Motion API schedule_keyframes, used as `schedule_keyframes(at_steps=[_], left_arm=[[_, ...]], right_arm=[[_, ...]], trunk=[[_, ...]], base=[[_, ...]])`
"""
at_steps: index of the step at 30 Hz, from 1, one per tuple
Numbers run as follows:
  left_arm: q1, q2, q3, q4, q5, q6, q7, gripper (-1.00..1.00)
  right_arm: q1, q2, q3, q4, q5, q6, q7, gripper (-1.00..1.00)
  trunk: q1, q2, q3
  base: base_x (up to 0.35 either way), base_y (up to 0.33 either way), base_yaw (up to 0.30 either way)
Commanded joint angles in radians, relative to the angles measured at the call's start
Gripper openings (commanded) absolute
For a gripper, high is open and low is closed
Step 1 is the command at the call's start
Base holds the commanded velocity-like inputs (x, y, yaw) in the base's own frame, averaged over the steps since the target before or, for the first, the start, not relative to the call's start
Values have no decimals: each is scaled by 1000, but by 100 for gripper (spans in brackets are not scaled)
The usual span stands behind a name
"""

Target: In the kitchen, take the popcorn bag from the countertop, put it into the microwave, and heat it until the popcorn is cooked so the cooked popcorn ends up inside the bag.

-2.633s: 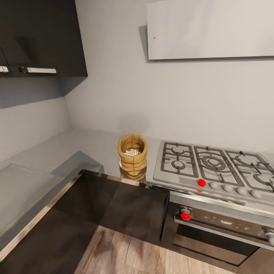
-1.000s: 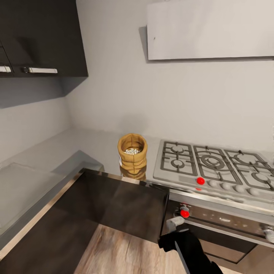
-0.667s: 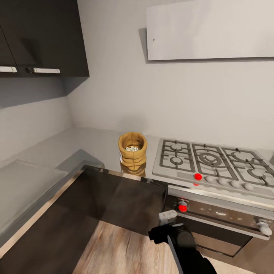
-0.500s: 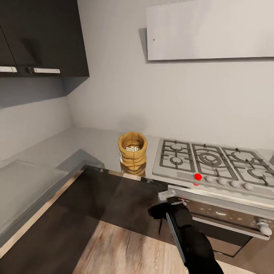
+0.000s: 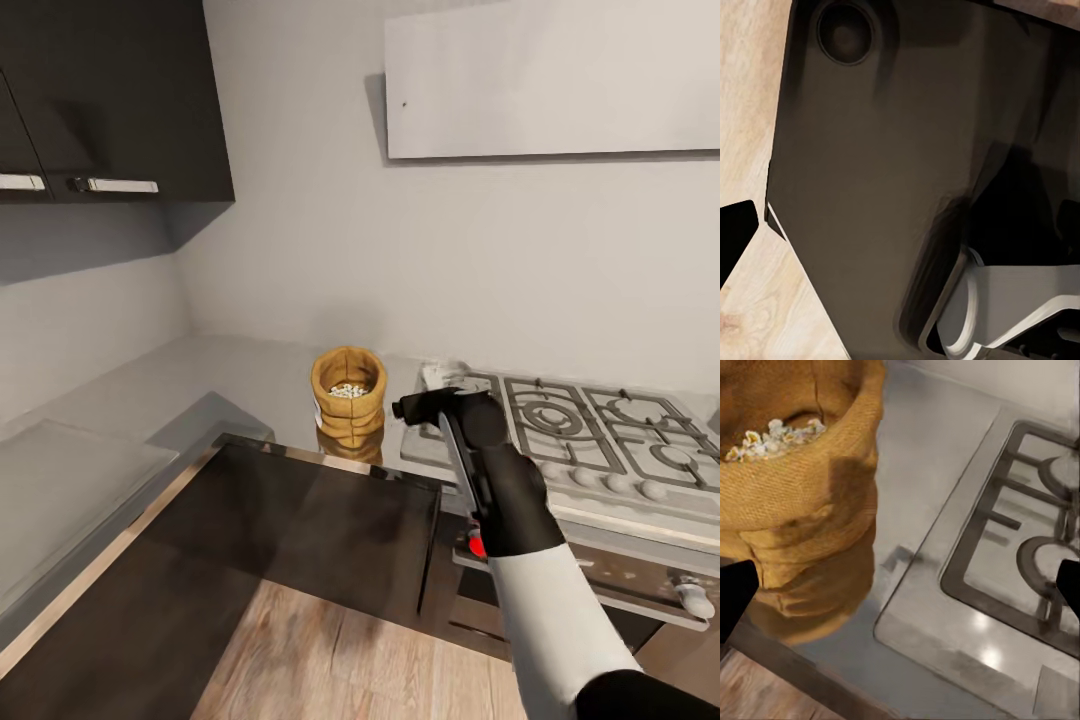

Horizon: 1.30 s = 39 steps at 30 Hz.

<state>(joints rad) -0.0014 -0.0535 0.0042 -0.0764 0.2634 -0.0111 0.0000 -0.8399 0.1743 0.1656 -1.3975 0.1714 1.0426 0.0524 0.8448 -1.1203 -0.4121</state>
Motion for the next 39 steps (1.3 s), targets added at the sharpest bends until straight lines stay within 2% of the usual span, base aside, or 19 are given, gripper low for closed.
schedule_keyframes(at_steps=[1, 4, 6, 8, 9, 18, 20, 22, 30, 39], left_arm=[[0, 0, 1, 0, 5, -1, 0, 100], [0, 0, 3, 0, 5, -1, -1, 100], [0, 0, 3, 0, 5, -1, -1, 100], [0, 0, 3, 0, 5, 0, -2, 100], [0, 0, 3, 0, 5, 0, -3, 100], [0, 0, 1, 0, 5, 0, -3, 100], [0, 0, 3, 0, 5, 0, -3, 100], [0, 0, 3, 0, 5, 0, -3, 100], [0, 0, 3, -3, 6, 0, -2, 100], [0, 0, 3, -3, 7, 0, -2, 100]], right_arm=[[-32, 0, -11, 31, 6, 5, -9, 100], [-171, 0, -83, 222, 4, 5, -69, 100], [-257, 0, -132, 344, 5, 5, -82, 100], [-380, 0, -178, 489, 5, 5, -96, 100], [-442, 0, -186, 549, 5, 5, -147, 100], [-462, 0, -199, 551, 5, 5, -175, 100], [-462, 0, -233, 551, 6, 5, -176, 100], [-462, 0, -292, 552, 7, 5, -177, 100], [-462, 0, -298, 545, 9, 5, -179, 100], [-462, 0, -297, 542, 8, 5, -185, 100]], trunk=[[0, -1, -1], [0, -1, -1], [0, -1, -1], [0, -1, -1], [0, -1, -1], [0, -1, -1], [0, -1, -1], [0, -1, -1], [0, -1, -1], [0, -1, -1]], base=[[0, 0, 0], [0, 0, 0], [0, 0, 0], [0, 0, 0], [0, 0, 0], [0, 0, 0], [0, 0, 0], [0, 0, 0], [0, 0, 0], [0, 0, 258]])
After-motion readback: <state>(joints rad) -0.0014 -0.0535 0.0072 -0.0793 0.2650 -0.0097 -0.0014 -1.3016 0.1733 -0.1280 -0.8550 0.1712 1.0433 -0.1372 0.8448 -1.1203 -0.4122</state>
